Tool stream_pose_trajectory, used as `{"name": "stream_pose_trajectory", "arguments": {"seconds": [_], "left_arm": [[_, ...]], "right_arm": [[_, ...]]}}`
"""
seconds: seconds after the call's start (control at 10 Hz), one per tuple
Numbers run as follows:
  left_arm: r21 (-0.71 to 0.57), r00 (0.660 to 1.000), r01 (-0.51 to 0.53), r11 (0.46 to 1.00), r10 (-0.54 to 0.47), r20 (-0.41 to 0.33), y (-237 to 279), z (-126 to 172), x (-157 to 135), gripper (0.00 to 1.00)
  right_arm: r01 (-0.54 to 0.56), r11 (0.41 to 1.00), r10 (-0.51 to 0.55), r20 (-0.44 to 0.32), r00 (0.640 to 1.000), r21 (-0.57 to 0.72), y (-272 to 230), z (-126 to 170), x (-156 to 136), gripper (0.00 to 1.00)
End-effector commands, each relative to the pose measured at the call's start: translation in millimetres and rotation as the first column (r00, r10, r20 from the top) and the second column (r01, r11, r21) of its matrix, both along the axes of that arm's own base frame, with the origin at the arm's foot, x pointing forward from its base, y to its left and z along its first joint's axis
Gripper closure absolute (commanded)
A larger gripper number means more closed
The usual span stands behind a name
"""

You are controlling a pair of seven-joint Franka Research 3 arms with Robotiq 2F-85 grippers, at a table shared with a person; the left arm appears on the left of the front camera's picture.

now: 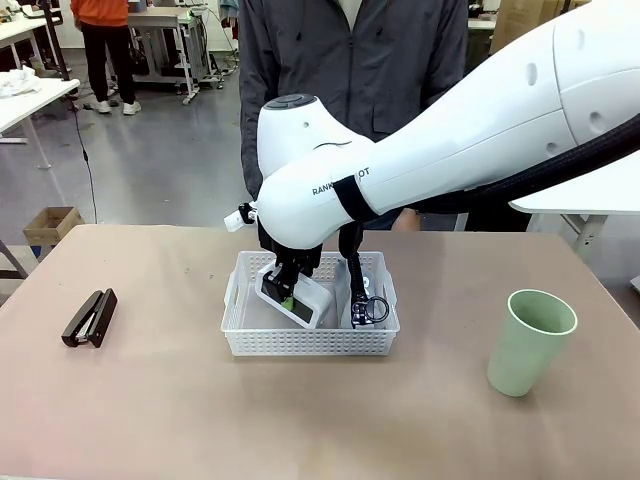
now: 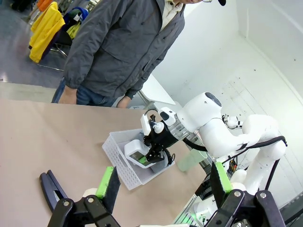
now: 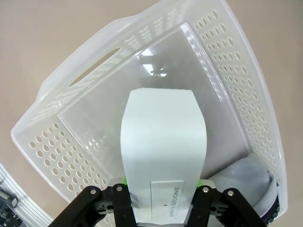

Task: Efficiently arrange items inside the basket to fit them all.
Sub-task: Pick up the Digital clock and place it inside the Organizing basket.

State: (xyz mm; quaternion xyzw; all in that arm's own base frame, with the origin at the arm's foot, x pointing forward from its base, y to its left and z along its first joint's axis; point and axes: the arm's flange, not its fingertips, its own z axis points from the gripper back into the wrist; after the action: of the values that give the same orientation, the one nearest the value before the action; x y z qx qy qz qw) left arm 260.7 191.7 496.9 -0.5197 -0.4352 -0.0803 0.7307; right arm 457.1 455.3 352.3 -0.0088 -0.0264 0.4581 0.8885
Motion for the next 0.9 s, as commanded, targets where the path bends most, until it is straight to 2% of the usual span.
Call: {"name": "stream_pose_trajectory", "arguments": {"seconds": [0.0, 0.1, 0.2, 0.6, 0.8], "left_arm": [[-0.006, 1.0, 0.001, 1.0, -0.001, 0.029, -1, 1, 1, 0.0], [-0.006, 1.0, 0.001, 1.0, -0.001, 0.029, -1, 1, 1, 0.0], [-0.006, 1.0, 0.001, 1.0, -0.001, 0.029, -1, 1, 1, 0.0], [-0.006, 1.0, 0.001, 1.0, -0.001, 0.029, -1, 1, 1, 0.0], [-0.006, 1.0, 0.001, 1.0, -0.001, 0.029, -1, 1, 1, 0.0]], "right_arm": [[-0.022, 1.0, 0.022, 0.02, 1.0, 0.013, -6, -1, 0, 0.49], [-0.026, 1.0, 0.025, 0.016, 1.0, 0.018, -6, -2, 1, 0.29], [-0.032, 0.999, 0.032, 0.019, 0.999, 0.014, -6, -3, 1, 0.0], [-0.033, 0.999, 0.032, 0.034, 0.999, 0.037, -10, -1, -1, 0.0], [-0.053, 0.993, 0.049, 0.043, 0.998, 0.109, -31, 27, -10, 0.0]]}}
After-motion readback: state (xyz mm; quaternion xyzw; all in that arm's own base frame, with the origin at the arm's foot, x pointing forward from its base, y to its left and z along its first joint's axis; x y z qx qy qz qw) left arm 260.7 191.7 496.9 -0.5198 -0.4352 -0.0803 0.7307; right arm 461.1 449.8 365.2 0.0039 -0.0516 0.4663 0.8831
